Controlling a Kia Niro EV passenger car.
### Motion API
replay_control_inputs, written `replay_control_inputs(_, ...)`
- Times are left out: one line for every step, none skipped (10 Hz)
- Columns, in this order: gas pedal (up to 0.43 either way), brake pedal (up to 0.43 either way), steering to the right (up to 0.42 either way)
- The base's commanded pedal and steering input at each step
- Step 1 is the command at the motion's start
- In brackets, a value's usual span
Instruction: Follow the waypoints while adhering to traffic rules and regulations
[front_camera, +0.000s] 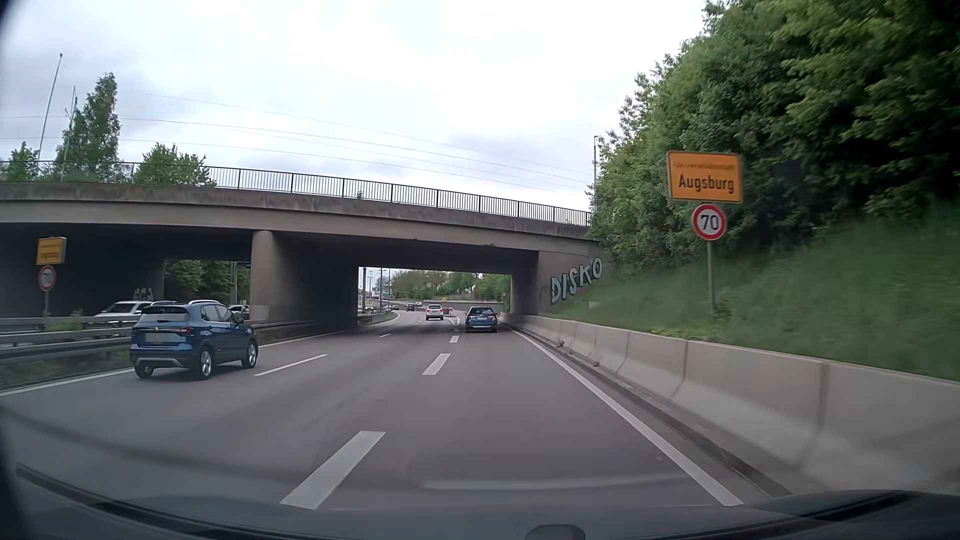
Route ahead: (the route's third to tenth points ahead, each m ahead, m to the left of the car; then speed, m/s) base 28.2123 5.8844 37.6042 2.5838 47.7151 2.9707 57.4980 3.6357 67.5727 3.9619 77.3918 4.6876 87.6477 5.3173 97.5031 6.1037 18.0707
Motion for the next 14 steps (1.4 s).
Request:
replay_control_inputs(0.079, 0.000, -0.008)
replay_control_inputs(0.079, 0.000, -0.008)
replay_control_inputs(0.079, 0.000, -0.008)
replay_control_inputs(0.098, 0.000, -0.008)
replay_control_inputs(0.130, 0.000, -0.008)
replay_control_inputs(0.130, 0.000, -0.008)
replay_control_inputs(0.138, 0.000, -0.008)
replay_control_inputs(0.138, 0.000, -0.008)
replay_control_inputs(0.138, 0.000, -0.008)
replay_control_inputs(0.138, 0.000, -0.008)
replay_control_inputs(0.138, 0.000, -0.008)
replay_control_inputs(0.130, 0.000, -0.008)
replay_control_inputs(0.130, 0.000, -0.008)
replay_control_inputs(0.130, 0.000, -0.008)
